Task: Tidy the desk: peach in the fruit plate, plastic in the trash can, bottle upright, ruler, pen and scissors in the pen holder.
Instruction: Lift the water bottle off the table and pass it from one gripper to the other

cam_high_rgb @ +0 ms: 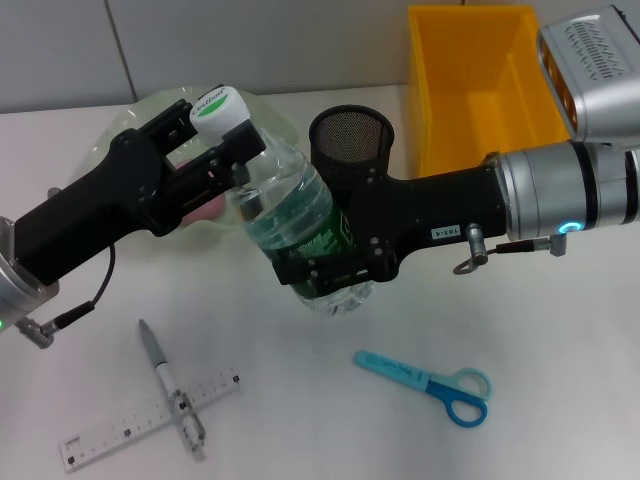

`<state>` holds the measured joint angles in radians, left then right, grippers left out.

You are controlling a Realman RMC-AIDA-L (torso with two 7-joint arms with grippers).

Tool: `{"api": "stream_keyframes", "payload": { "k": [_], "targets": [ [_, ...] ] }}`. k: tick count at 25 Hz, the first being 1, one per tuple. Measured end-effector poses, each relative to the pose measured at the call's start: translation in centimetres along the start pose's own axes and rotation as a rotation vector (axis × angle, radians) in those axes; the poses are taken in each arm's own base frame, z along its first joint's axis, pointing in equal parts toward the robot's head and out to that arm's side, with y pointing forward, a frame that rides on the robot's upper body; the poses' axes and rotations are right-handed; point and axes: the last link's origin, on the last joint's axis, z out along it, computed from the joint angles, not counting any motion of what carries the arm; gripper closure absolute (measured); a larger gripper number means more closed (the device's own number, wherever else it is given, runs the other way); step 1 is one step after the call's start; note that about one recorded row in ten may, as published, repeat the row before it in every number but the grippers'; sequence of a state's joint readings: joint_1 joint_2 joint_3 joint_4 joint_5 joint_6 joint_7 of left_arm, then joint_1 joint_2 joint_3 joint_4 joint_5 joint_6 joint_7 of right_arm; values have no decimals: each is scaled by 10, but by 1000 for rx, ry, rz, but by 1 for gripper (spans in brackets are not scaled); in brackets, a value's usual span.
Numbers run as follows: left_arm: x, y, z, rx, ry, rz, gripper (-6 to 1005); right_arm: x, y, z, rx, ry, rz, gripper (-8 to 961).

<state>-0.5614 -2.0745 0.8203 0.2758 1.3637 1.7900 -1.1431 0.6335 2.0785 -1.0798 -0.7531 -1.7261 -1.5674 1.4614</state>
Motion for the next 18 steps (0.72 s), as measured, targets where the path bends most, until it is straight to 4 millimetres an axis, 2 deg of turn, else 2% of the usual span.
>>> {"api": "stream_keyframes", "payload": {
  "k": [6, 18],
  "targets": [
    [0, 0, 0, 1, -3, 0, 221, 0, 0, 0, 1, -1, 2, 185],
    [-1, 0, 0, 0, -9, -4, 225, 0, 0, 0, 1, -1, 1, 185]
  ]
}}
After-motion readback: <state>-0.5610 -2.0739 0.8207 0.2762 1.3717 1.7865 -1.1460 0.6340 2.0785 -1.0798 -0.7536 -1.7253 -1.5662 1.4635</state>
